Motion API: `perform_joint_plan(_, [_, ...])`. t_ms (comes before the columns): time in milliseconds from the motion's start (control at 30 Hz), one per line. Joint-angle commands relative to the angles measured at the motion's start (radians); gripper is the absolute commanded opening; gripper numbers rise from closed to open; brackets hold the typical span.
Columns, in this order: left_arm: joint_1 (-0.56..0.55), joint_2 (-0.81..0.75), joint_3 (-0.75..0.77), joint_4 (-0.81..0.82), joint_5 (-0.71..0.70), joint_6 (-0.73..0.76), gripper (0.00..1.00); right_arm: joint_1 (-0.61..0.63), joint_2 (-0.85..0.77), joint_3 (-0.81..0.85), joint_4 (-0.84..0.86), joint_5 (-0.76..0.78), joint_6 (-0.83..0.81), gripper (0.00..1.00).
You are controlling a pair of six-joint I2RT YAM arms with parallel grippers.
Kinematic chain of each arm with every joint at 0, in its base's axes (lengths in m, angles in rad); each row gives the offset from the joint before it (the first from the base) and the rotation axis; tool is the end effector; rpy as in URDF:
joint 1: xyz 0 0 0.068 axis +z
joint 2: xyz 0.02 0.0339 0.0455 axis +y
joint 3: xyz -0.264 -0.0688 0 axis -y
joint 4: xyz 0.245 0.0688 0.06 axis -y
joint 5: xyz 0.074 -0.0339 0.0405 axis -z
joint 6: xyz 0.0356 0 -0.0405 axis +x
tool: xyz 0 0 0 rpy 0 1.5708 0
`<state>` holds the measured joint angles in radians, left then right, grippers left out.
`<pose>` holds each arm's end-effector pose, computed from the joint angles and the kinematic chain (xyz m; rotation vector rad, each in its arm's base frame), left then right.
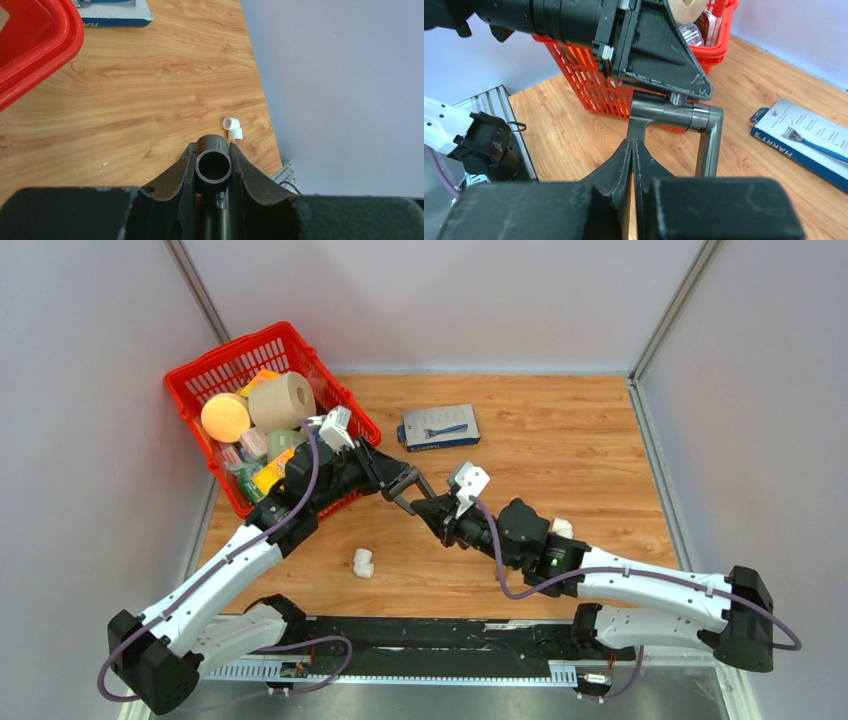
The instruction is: Install the water faucets
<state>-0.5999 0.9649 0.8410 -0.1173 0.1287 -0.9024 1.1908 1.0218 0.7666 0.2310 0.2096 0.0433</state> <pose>0.1842 -0.1315 0.3337 -0.1987 1.9653 -1.1482 0.0971 0.2231 0.3323 -0.7502 1.4716 0.7871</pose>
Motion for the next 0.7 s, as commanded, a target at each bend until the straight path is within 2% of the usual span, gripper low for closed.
perform_joint_plan(0, [-0.001, -0.04, 0.053, 0.074, 0.005, -0.023, 0.0, 0.009, 0.023, -0.038, 0.117, -0.012, 0.04, 0.06])
perform_joint_plan(233, [-0.003, -0.055, 0.037, 0.1, -0.004, -0.062, 0.0, 0.015, 0.089, -0.09, 0.172, -0.013, 0.063, 0.0])
perform_joint_plan(667, [-0.003, -0.109, -0.019, 0.2, 0.0, -0.184, 0.0, 0.02, 0.17, -0.147, 0.235, 0.056, 0.084, 0.0])
